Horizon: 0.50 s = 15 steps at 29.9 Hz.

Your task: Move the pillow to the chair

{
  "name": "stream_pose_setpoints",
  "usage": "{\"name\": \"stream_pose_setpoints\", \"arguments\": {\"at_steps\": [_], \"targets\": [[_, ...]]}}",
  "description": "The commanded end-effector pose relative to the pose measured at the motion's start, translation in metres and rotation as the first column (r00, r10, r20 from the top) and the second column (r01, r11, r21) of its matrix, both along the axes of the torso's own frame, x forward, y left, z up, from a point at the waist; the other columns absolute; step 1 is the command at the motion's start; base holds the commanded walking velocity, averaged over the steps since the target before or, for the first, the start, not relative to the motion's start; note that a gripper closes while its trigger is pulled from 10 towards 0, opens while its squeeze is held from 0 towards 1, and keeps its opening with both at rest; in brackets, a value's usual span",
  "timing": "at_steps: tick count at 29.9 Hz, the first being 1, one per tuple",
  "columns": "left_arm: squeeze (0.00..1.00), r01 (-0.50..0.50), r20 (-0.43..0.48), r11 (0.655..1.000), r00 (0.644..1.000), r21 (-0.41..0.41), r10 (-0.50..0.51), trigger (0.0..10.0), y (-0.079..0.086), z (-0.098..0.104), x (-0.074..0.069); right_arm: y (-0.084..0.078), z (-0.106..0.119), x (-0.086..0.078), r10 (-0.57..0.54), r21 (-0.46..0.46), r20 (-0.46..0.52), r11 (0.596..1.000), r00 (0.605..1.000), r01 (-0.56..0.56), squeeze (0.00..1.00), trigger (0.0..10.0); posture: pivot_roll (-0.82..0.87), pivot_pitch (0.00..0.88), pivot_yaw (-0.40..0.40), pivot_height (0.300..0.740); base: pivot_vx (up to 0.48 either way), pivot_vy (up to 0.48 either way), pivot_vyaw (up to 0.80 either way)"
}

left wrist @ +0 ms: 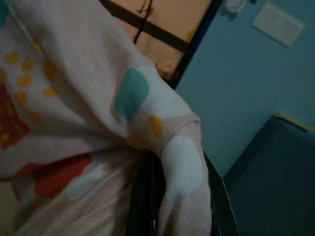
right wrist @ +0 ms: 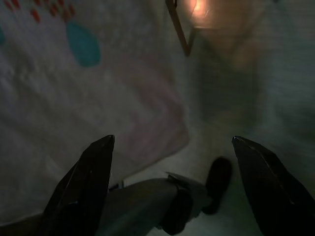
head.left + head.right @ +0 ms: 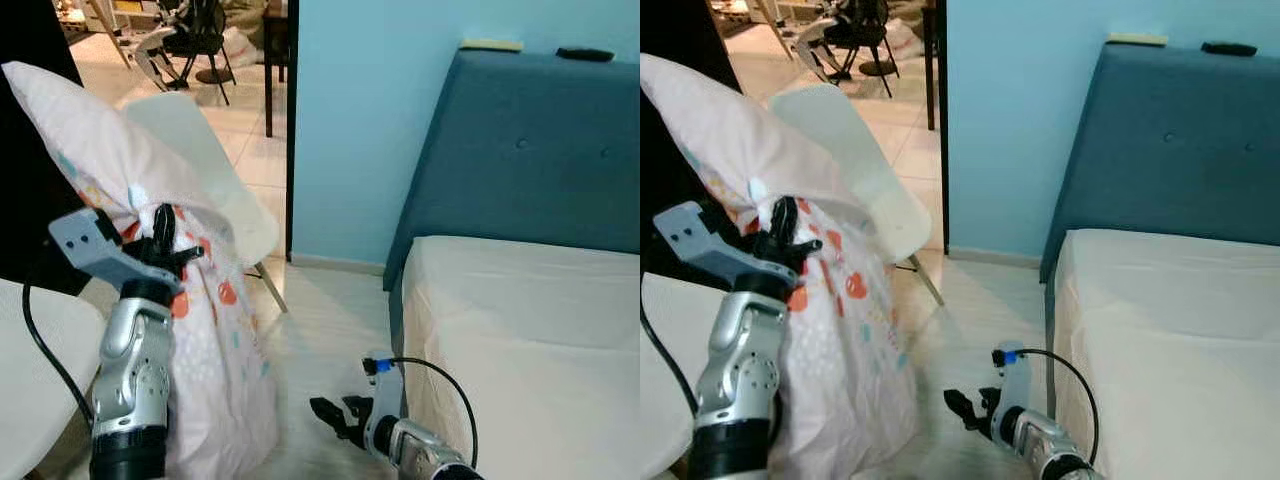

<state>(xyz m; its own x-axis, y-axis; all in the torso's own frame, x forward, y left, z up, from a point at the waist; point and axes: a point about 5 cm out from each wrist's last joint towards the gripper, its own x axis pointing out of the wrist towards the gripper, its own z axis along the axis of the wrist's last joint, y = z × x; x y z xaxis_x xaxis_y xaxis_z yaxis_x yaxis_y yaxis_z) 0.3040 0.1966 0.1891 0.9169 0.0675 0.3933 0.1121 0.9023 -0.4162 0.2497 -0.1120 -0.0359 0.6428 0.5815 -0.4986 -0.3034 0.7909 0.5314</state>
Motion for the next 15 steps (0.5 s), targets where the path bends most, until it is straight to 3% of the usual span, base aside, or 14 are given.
{"name": "stream_pose_setpoints", "arguments": {"at_steps": [1,7,10,15], "targets": [[0.00,0.036,0.089,0.999,0.995,0.025,-0.038,10.0,-0.0087,0.0213,0.0001,-0.0018,-0.0030,-0.0040,-0.015,0.013,-0.016,1.000,1.000,0.015,0.00,10.0,-0.04,0.077,-0.026,0.740,0.480,0.000,0.00],[0.00,0.046,0.085,0.999,0.995,0.022,-0.048,10.0,-0.0119,0.0207,-0.0002,0.0008,-0.0022,-0.0041,0.020,0.010,-0.003,1.000,1.000,-0.020,0.00,10.0,-0.03,0.076,-0.028,0.740,0.480,0.000,0.00],[0.00,0.050,0.082,0.999,0.995,0.021,-0.052,10.0,-0.0127,0.0204,-0.0002,-0.0003,-0.0019,-0.0032,0.038,-0.028,0.011,0.999,0.999,-0.038,0.00,10.0,-0.03,0.076,-0.029,0.740,0.480,0.000,0.79],[0.00,0.056,0.077,0.998,0.995,0.023,-0.057,10.0,-0.0143,0.0204,0.0003,0.0004,-0.0016,-0.0037,0.037,0.003,0.004,0.999,0.999,-0.037,0.00,10.0,-0.03,0.073,-0.028,0.740,0.480,0.000,0.78]]}}
